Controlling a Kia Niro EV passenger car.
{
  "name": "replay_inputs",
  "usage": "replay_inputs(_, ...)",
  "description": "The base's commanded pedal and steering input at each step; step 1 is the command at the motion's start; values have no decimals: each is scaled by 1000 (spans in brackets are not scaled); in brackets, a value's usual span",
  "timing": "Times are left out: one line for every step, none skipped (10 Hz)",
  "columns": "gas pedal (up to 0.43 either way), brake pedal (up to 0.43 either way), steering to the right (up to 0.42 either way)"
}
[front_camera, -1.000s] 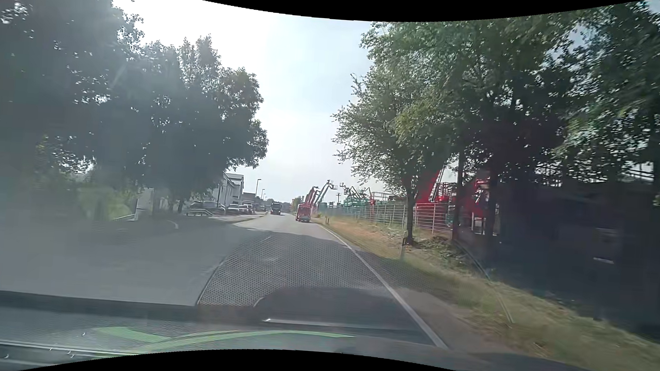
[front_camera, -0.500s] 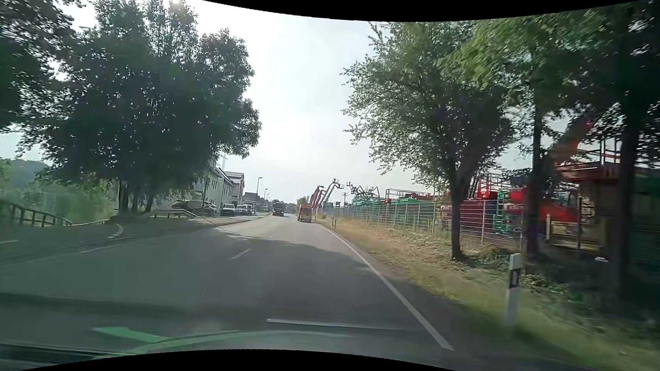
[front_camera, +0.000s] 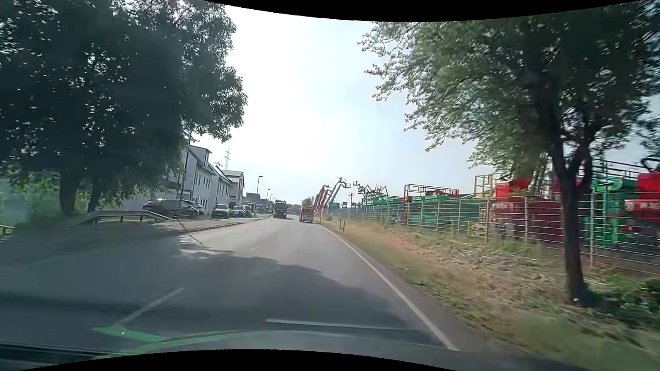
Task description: Follow the waypoints while adhering to traffic rules and regulations
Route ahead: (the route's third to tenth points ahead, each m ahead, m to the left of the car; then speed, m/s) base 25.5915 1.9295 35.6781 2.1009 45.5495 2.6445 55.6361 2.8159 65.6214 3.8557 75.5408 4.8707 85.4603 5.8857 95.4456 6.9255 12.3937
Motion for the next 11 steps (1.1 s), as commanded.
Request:
replay_inputs(118, 0, -11)
replay_inputs(130, 0, -11)
replay_inputs(130, 0, -10)
replay_inputs(130, 0, -11)
replay_inputs(130, 0, -10)
replay_inputs(130, 0, -10)
replay_inputs(130, 0, -9)
replay_inputs(130, 0, -9)
replay_inputs(130, 0, -8)
replay_inputs(130, 0, -8)
replay_inputs(130, 0, -8)
